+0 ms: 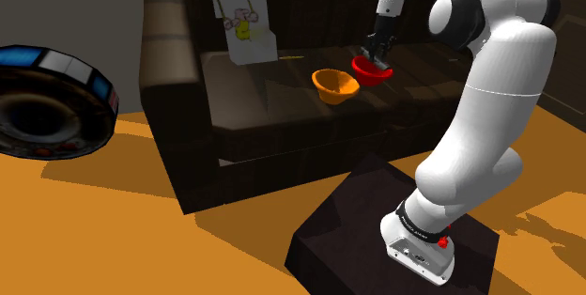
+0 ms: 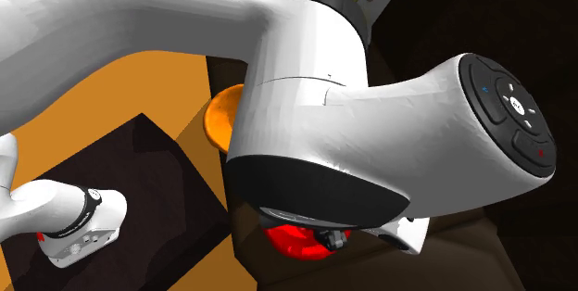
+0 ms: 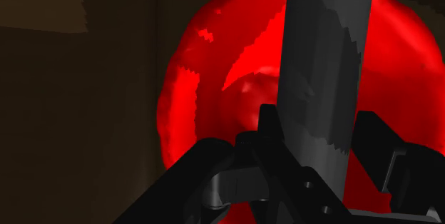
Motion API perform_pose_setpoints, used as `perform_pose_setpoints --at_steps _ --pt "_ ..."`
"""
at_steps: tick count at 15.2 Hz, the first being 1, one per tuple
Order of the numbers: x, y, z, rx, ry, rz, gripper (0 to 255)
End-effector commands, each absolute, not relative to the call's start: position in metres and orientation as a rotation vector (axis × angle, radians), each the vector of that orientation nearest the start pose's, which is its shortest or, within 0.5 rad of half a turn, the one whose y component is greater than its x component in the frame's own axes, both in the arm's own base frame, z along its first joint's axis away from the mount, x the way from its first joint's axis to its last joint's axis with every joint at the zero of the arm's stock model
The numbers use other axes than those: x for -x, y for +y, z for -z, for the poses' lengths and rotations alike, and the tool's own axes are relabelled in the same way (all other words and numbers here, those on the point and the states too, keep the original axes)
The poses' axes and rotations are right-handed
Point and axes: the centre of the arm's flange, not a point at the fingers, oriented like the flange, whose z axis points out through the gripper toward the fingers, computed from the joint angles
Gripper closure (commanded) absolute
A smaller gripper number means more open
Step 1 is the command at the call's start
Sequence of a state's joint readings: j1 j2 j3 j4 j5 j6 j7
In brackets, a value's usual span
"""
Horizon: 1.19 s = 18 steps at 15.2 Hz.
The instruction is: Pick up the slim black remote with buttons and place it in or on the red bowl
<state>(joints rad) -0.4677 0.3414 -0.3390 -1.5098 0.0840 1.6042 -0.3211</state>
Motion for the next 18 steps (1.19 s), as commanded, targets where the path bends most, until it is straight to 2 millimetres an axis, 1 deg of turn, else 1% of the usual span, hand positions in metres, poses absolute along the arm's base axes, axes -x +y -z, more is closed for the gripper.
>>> perform_pose_setpoints --at_steps 1,6,9,10,18 --pt "-0.462 -0.432 -0.461 2.938 0.739 -0.316 0" --pt "-0.462 -0.432 -0.461 2.938 0.739 -0.316 0" --pt "-0.469 -0.438 -0.500 2.938 0.739 -0.316 0" --pt "-0.471 -0.439 -0.510 2.938 0.739 -0.316 0" --pt "-0.471 -0.439 -0.510 2.938 0.739 -0.316 0"
